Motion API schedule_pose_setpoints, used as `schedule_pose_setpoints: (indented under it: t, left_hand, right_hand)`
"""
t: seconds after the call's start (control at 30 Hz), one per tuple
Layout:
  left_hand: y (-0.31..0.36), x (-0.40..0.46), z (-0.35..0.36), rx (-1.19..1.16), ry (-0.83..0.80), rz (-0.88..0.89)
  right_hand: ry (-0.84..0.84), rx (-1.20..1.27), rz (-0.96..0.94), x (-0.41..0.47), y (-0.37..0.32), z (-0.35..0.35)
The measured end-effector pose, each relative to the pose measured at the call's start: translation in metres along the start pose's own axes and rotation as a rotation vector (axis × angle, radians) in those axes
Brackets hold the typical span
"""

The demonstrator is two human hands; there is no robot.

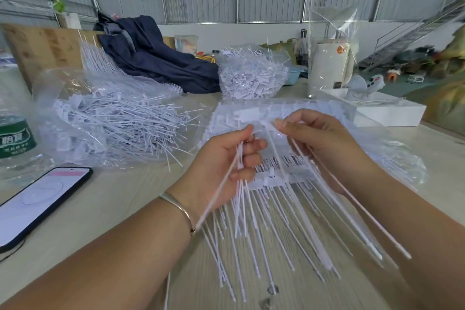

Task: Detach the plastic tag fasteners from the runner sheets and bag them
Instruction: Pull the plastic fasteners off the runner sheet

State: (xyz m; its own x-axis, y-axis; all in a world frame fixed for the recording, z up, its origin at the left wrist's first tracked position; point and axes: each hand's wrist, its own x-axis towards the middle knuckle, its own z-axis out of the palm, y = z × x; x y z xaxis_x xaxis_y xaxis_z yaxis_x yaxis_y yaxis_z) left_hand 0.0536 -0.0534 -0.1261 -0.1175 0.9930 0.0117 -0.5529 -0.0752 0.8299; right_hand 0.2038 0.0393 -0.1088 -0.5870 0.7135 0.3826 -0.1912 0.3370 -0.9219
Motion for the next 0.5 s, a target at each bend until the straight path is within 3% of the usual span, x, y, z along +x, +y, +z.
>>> schedule_pose_setpoints:
  t: [0.17, 0.37, 0.5]
  left_hand:
    - [0.0038, 0.0028, -0.0054, 0.0, 0.165, 0.117]
    - [0.0059, 0.0016, -0.0063, 0.138, 0.148, 0.117]
    - [0.0036, 0.003, -0.0087, 0.103, 0.175, 0.049]
  right_hand:
    - [0.228, -0.006, -0.091, 0.0032, -0.0023, -0.0072]
    - [0.196, -0.323, -0.322, -0.0026, -0.0009, -0.0041]
    - [0.187, -0.409, -0.306, -0.0031, 0.0014, -0.0026]
